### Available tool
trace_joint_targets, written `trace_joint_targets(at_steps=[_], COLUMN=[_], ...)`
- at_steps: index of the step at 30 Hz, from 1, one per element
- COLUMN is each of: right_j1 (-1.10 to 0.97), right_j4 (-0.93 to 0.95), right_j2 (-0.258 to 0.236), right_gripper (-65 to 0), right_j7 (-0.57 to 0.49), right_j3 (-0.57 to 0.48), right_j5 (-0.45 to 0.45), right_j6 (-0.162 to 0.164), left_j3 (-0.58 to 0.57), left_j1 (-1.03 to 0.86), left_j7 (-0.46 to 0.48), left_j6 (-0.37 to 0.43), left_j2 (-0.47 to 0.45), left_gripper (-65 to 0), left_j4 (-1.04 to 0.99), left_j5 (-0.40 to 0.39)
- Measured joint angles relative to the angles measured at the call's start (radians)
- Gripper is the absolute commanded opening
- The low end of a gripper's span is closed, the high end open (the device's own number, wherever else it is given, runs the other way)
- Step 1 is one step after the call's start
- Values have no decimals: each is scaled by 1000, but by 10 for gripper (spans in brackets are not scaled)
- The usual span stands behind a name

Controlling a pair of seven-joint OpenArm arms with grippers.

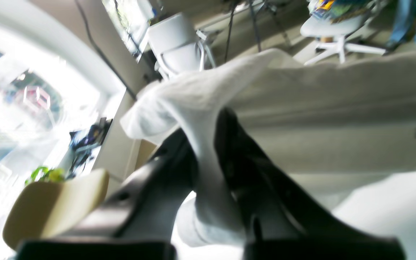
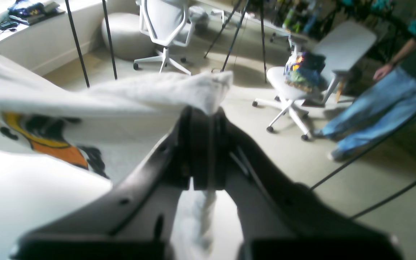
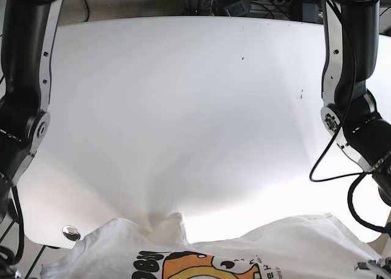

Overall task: Fold the T-shirt properly
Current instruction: 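Grasp the shirt sides with both grippers, lift and shake it out, then release the shirt and regrasp its side edges with both grippers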

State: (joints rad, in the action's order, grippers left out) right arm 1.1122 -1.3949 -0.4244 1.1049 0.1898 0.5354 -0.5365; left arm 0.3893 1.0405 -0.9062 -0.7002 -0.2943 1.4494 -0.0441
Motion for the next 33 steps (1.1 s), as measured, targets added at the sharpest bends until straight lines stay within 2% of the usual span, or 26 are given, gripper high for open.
trace_joint_targets(at_steps=[3, 5, 8, 10, 16, 22, 33], right_j1=[-240, -420, -670, -792, -1130, -1349, -1539], right_j4=[-114, -203, -315, -364, -465, -499, -509], right_j2=[10, 39, 69, 89, 185, 220, 222], right_gripper=[-629, -629, -629, -629, -629, -629, -629], right_j7=[18, 17, 17, 18, 13, 2, -2], right_j3=[63, 115, 194, 226, 333, 365, 365], right_j5=[-6, -2, 50, 49, 72, 74, 80], right_j6=[0, 0, -6, 11, 2, 1, 0], left_j3=[85, 120, 185, 203, 290, 404, 442], left_j1=[-215, -388, -623, -741, -1028, -1163, -1328], left_j7=[-13, -14, -14, -14, -13, -4, 8], left_j6=[-4, -5, -4, -5, -6, -8, -10], left_j2=[16, 21, 54, 78, 116, 157, 129], left_gripper=[-644, -644, -644, -644, -644, -644, -644], left_j4=[93, 163, 263, 309, 399, 401, 402], left_j5=[-4, -5, -1, -2, -5, -14, -20])
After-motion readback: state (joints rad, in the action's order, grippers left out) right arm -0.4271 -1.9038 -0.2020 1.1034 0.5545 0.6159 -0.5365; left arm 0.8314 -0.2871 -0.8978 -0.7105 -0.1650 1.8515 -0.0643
